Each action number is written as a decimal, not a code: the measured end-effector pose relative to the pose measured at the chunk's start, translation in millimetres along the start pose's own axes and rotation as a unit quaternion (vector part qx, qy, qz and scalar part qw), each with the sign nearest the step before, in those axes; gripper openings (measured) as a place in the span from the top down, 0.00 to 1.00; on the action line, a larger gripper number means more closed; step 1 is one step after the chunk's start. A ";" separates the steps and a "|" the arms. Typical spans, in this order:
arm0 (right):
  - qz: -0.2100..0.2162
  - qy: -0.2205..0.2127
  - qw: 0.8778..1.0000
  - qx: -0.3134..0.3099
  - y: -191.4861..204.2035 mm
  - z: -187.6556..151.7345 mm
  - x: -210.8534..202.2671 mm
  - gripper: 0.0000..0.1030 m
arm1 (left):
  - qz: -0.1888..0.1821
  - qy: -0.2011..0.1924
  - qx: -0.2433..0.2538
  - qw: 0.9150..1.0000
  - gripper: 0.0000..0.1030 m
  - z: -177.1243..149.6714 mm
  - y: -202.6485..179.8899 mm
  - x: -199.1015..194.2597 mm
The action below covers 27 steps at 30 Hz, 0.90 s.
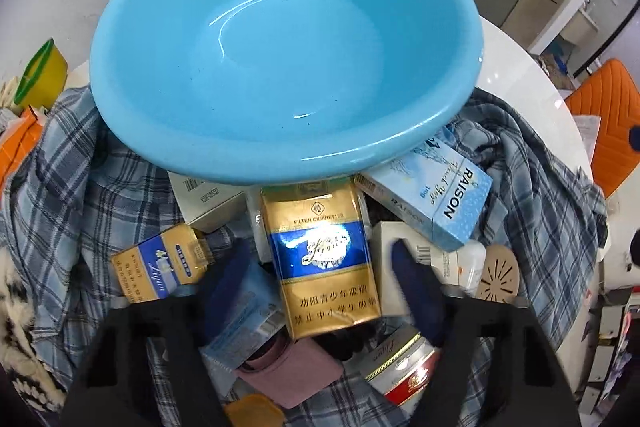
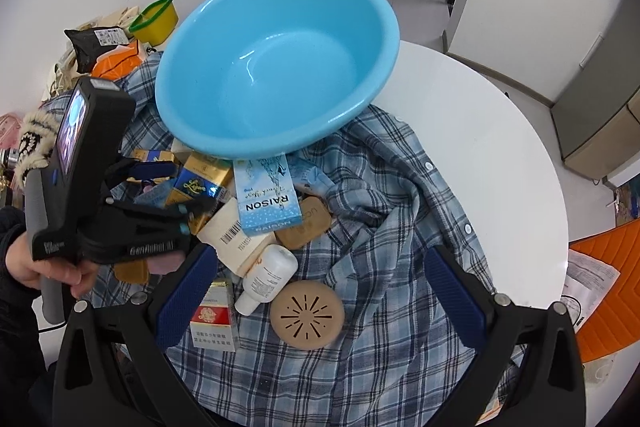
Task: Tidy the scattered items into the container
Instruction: 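Reach the left gripper down to the gold-and-blue cigarette pack among the items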
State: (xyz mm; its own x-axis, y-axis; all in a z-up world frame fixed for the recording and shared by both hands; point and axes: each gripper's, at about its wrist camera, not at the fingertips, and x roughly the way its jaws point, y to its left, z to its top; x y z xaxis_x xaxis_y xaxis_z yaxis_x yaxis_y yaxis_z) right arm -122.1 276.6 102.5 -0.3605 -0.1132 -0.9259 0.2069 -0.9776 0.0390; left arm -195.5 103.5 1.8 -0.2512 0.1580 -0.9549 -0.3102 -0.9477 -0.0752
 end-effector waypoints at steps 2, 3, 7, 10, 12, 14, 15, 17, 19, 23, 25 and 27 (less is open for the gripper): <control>-0.001 0.001 1.000 0.001 -0.7 -1.5 1.0 0.00 | -0.003 0.006 0.000 1.000 0.57 1.0 1.0 6.7; -0.001 0.000 1.000 0.003 -1.2 -2.0 0.9 0.00 | -0.004 0.006 -0.001 1.000 0.57 0.9 1.5 8.6; 0.010 -0.001 1.000 0.003 0.7 -4.4 0.0 0.00 | 0.001 0.009 0.000 1.000 0.53 0.2 -2.5 12.4; 0.011 -0.001 1.000 0.000 1.9 -4.3 1.9 0.00 | 0.040 -0.005 0.022 0.999 0.23 -0.9 -13.2 10.2; 0.012 0.000 1.000 0.002 1.6 -4.2 3.5 0.00 | 0.059 -0.022 0.045 0.997 0.23 -2.9 -22.1 9.3; 0.014 0.003 1.000 0.006 -0.2 -4.6 5.4 0.00 | 0.072 -0.023 0.063 0.995 0.23 -3.9 -29.2 12.3; 0.015 0.005 1.000 0.008 -1.4 -5.0 6.1 0.00 | 0.076 -0.023 0.066 0.995 0.23 -4.0 -31.2 14.3; 0.014 0.006 1.000 0.013 -3.6 -5.3 6.8 0.00 | 0.085 -0.022 0.063 0.994 0.23 -3.7 -33.7 19.4; 0.015 0.007 1.000 0.017 -5.6 -5.5 6.4 0.00 | 0.087 -0.025 0.054 0.994 0.23 -2.5 -34.6 21.7; 0.016 0.005 1.000 0.025 -10.3 -6.6 5.6 0.00 | 0.096 -0.036 0.050 0.993 0.23 -2.0 -38.5 26.0; 0.017 0.007 0.999 0.028 -12.4 -7.6 6.3 0.00 | 0.122 -0.041 0.068 0.989 0.23 -4.2 -40.0 26.7; 0.019 0.011 0.999 0.030 -14.3 -9.6 7.5 0.00 | 0.151 -0.042 0.086 0.984 0.23 -7.1 -38.0 27.9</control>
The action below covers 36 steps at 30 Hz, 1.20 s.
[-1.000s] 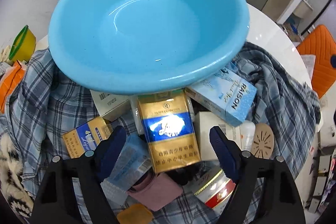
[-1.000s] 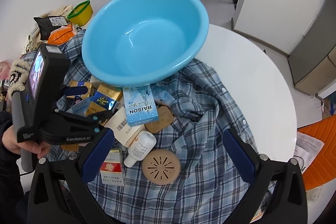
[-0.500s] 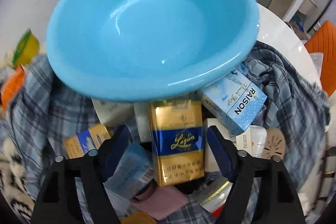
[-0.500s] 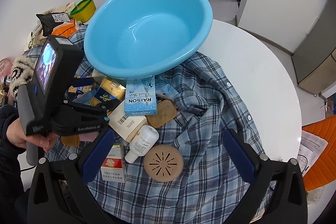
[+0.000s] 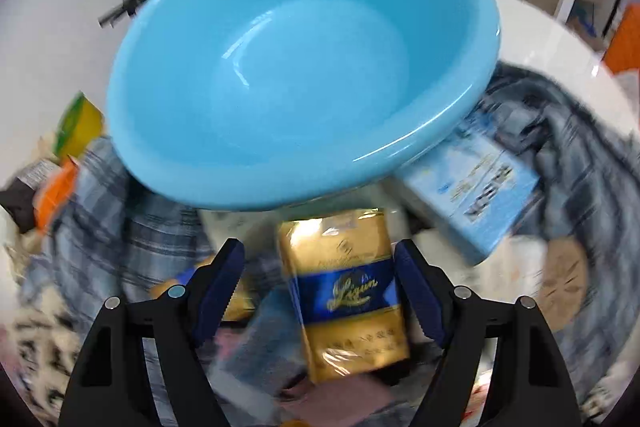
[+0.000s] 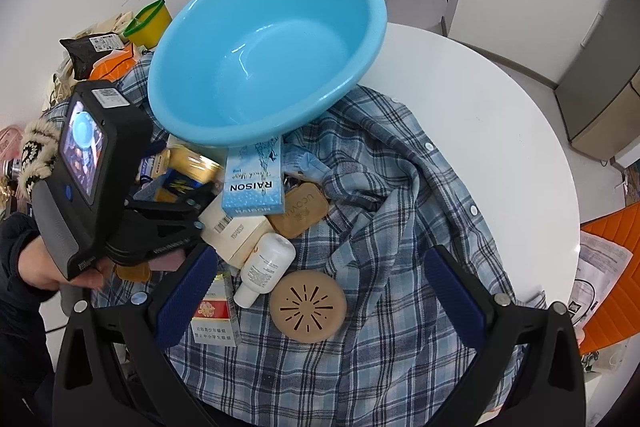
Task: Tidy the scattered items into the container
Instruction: 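Reach the left gripper down to the gold-and-blue cigarette pack among the items, then grasp the gold pack with the left gripper while the right gripper grasps the blue RAISON box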
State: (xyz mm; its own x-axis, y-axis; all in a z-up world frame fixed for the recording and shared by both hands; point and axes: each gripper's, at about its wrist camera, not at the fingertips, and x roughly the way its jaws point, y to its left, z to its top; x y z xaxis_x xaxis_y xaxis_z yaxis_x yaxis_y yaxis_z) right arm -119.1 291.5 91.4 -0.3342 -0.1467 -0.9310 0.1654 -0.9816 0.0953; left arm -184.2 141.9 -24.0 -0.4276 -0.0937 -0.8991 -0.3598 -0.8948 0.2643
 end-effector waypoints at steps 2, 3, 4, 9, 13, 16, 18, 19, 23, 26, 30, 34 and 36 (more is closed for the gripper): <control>0.003 0.002 1.000 0.002 -1.4 -1.2 0.9 0.00 | 0.016 0.008 -0.005 1.000 0.23 -4.5 10.7 2.5; 0.005 0.003 1.000 0.004 -1.5 -1.3 1.0 0.00 | 0.010 0.017 -0.015 1.000 0.23 -6.3 17.0 5.3; 0.008 0.003 1.000 0.005 -1.2 -1.1 0.7 0.00 | 0.000 0.026 -0.029 0.999 0.23 -7.7 22.3 8.3; 0.015 -0.002 1.000 -0.001 7.1 1.9 -1.1 0.00 | -0.037 0.039 -0.075 0.996 0.23 -11.3 38.0 7.8; 0.012 0.001 1.000 -0.011 14.1 0.5 -1.0 0.00 | -0.064 0.041 -0.053 0.996 0.23 -12.3 32.8 -6.2; 0.012 0.004 1.000 -0.015 15.2 -2.2 -0.7 0.00 | -0.066 0.041 -0.046 0.996 0.23 -20.5 30.6 -11.4; 0.014 0.006 1.000 -0.014 14.3 -3.5 -0.3 0.00 | -0.079 0.047 -0.050 0.994 0.23 -29.7 31.8 -14.0; 0.015 0.007 1.000 -0.012 13.8 -3.8 -0.4 0.00 | -0.086 0.052 -0.051 0.994 0.23 -35.1 32.1 -15.5; 0.017 0.006 1.000 -0.007 14.0 -3.3 -2.0 0.00 | -0.109 0.073 -0.037 0.991 0.23 -54.7 26.5 -19.9; 0.024 0.001 1.000 -0.009 18.7 -2.8 -5.6 0.00 | -0.128 0.098 -0.044 0.986 0.23 -66.2 20.0 -15.5; 0.027 -0.001 0.999 -0.027 29.6 -4.1 -7.3 0.00 | -0.143 0.116 -0.041 0.982 0.23 -69.6 5.2 -3.6; 0.022 0.011 0.999 -0.036 34.1 -7.2 -3.3 0.00 | -0.134 0.097 -0.015 0.986 0.23 -58.5 -14.5 -4.0; 0.025 0.017 0.999 -0.035 33.5 -11.0 -0.3 0.00 | -0.136 0.086 -0.009 0.987 0.23 -50.2 -23.0 -6.1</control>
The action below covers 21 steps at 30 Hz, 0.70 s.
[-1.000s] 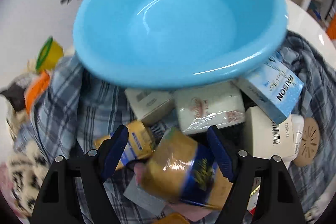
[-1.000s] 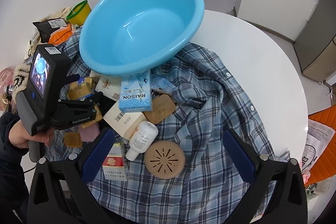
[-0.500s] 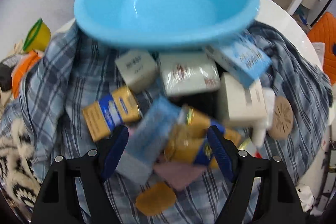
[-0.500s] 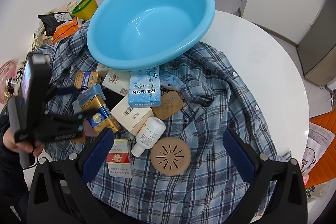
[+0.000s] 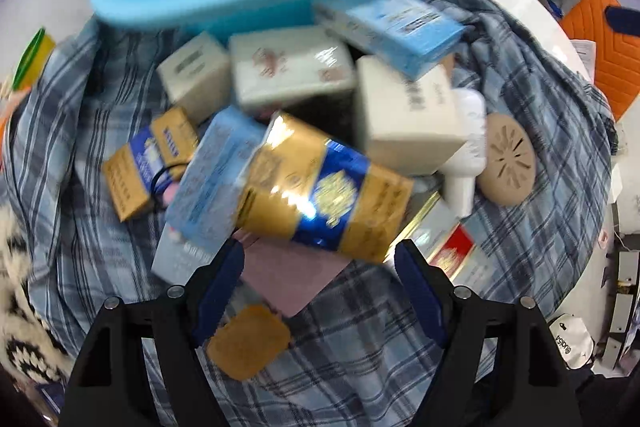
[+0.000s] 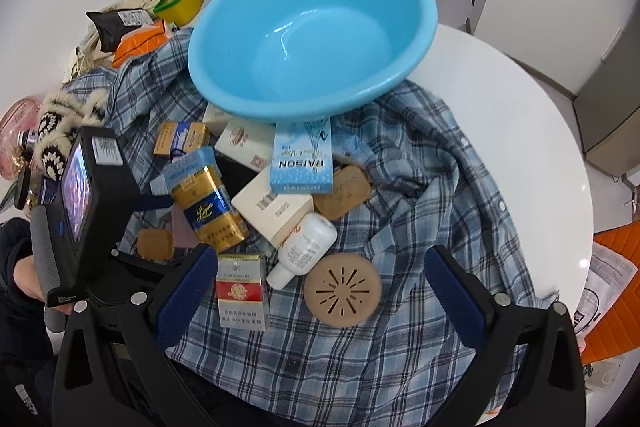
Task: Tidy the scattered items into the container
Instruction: 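Grasp the gold pack with the left gripper while the right gripper grasps the blue RAISON box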
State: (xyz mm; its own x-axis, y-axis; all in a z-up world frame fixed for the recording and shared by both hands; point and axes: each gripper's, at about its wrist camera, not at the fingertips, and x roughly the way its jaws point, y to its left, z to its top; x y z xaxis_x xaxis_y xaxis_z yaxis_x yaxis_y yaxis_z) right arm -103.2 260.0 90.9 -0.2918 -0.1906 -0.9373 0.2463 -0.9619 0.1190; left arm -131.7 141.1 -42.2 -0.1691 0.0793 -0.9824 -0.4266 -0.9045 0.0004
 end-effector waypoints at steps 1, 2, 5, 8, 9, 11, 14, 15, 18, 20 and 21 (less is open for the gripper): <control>0.003 0.002 1.000 0.000 -0.1 -1.5 1.3 0.00 | -0.001 -0.006 0.004 1.000 0.22 4.7 -4.4 0.1; 0.005 0.005 1.000 0.000 -0.9 -3.0 3.0 0.00 | -0.003 -0.008 0.008 1.000 0.22 9.1 -7.8 1.5; 0.006 0.010 1.000 0.006 -6.1 -5.8 6.2 0.00 | 0.007 -0.002 0.010 1.000 0.22 15.5 -9.3 13.8; 0.005 0.010 1.000 0.018 -14.9 -6.0 6.4 0.00 | 0.013 0.001 -0.001 1.000 0.22 22.2 -8.6 25.3; 0.005 0.008 1.000 0.023 -18.4 -6.0 5.3 0.00 | 0.014 0.000 -0.002 1.000 0.22 23.8 -9.1 27.6; 0.005 0.003 0.999 0.033 -24.0 -6.0 3.4 0.00 | 0.018 -0.005 -0.001 1.000 0.22 26.2 -11.7 30.2; 0.005 0.000 0.999 0.042 -28.7 -7.1 2.4 0.00 | 0.027 -0.014 0.016 0.999 0.25 30.1 -19.3 33.6; 0.006 0.001 0.999 0.043 -28.6 -7.7 2.7 0.00 | 0.026 -0.016 0.025 0.999 0.31 31.3 -22.3 34.6; 0.006 0.005 0.999 0.038 -26.6 -9.9 4.5 0.00 | 0.007 -0.014 0.032 0.999 0.39 33.8 -25.3 36.2; 0.005 0.007 0.999 0.031 -24.8 -11.5 5.2 0.00 | -0.005 -0.016 0.030 0.999 0.39 33.7 -22.7 33.5; 0.005 0.007 1.000 0.027 -24.0 -12.0 5.2 0.00 | -0.008 -0.018 0.029 0.999 0.39 33.2 -20.9 31.4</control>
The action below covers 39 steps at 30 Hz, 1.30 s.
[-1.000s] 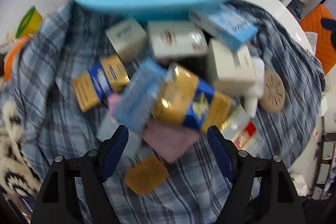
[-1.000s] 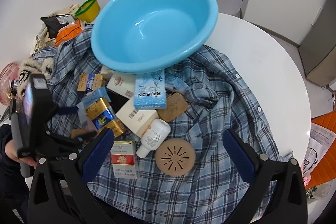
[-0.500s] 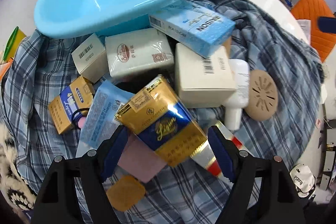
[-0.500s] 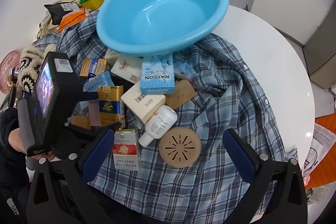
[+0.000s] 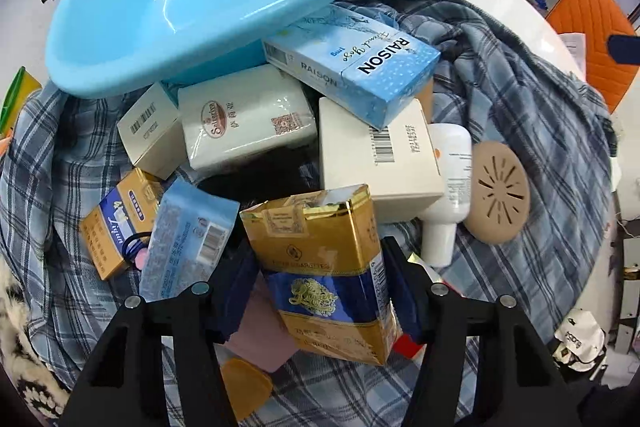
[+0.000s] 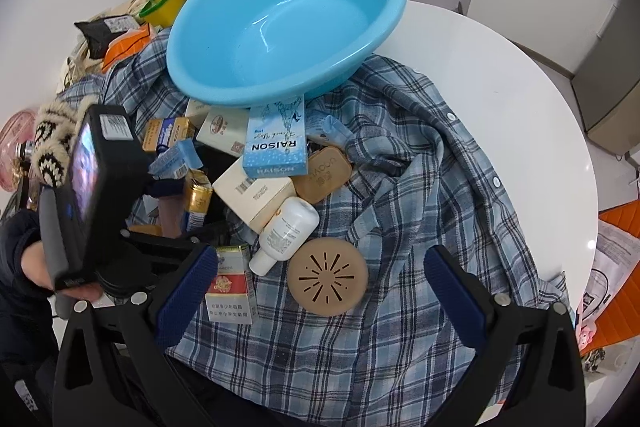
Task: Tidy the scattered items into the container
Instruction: 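Grasp the gold pack with the left gripper while the right gripper grasps the blue RAISON box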
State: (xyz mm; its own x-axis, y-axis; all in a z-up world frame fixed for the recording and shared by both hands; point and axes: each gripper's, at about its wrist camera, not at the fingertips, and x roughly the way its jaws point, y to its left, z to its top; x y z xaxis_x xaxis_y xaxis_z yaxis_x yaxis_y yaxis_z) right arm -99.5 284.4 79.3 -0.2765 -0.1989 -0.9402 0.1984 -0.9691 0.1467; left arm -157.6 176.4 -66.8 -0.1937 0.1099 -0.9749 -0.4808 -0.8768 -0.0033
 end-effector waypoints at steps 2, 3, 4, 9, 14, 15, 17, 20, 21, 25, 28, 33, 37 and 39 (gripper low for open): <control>0.001 -0.002 1.000 -0.005 0.6 -0.6 -0.2 0.00 | 0.000 -0.008 -0.006 1.000 0.39 -1.9 6.1 -6.2; 0.002 -0.004 1.000 -0.006 0.7 -0.3 -0.3 0.00 | 0.000 -0.012 -0.011 1.000 0.39 -3.0 9.5 -8.9; 0.004 -0.006 1.000 -0.005 0.7 0.4 0.0 0.00 | -0.001 -0.014 -0.015 1.000 0.39 -4.2 12.8 -11.5; 0.021 -0.004 1.000 0.006 -0.1 6.7 6.4 0.00 | 0.006 -0.027 -0.034 0.999 0.39 -18.8 0.8 -29.7; 0.033 -0.001 0.999 0.012 4.0 20.0 21.1 0.00 | 0.010 -0.040 -0.051 0.998 0.39 -47.6 33.9 -51.7; 0.034 -0.001 0.999 0.009 6.5 22.5 24.8 0.01 | 0.011 -0.042 -0.050 0.998 0.39 -53.0 40.4 -57.1; 0.033 0.000 0.999 -0.004 12.8 27.3 33.3 0.01 | 0.020 -0.050 -0.050 0.997 0.39 -57.2 52.4 -67.1; 0.026 0.000 0.999 -0.025 21.7 30.3 47.3 0.01 | 0.031 -0.065 -0.059 0.996 0.39 -62.5 63.3 -73.7; 0.025 0.001 0.999 -0.028 23.5 29.8 51.9 0.01 | 0.031 -0.068 -0.063 0.995 0.39 -64.3 65.1 -74.1; 0.037 0.016 0.998 -0.041 28.4 19.4 66.2 0.02 | 0.020 -0.083 -0.083 0.993 0.39 -72.4 76.3 -72.6; 0.034 0.016 0.998 -0.050 32.7 16.9 71.9 0.06 | 0.011 -0.082 -0.092 0.992 0.39 -74.9 81.9 -68.6; 0.012 -0.024 0.998 -0.063 41.7 24.6 74.1 0.06 | 0.010 -0.091 -0.092 0.992 0.39 -77.0 87.7 -71.2; -0.005 -0.036 0.997 -0.069 43.0 33.9 83.3 0.06 | -0.015 -0.083 -0.095 0.992 0.39 -79.3 93.0 -70.7; 0.003 -0.032 0.998 -0.055 39.4 39.1 89.6 0.06 | -0.004 -0.089 -0.094 0.992 0.39 -79.6 95.0 -71.0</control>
State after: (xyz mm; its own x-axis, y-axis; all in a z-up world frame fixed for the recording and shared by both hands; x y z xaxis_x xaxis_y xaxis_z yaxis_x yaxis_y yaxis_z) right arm -153.3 222.7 12.8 -0.3336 -0.2177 -0.9172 0.3012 -0.9466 0.1152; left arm -121.5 48.0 -15.6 -0.3454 0.1837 -0.9203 -0.3188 -0.9453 -0.0690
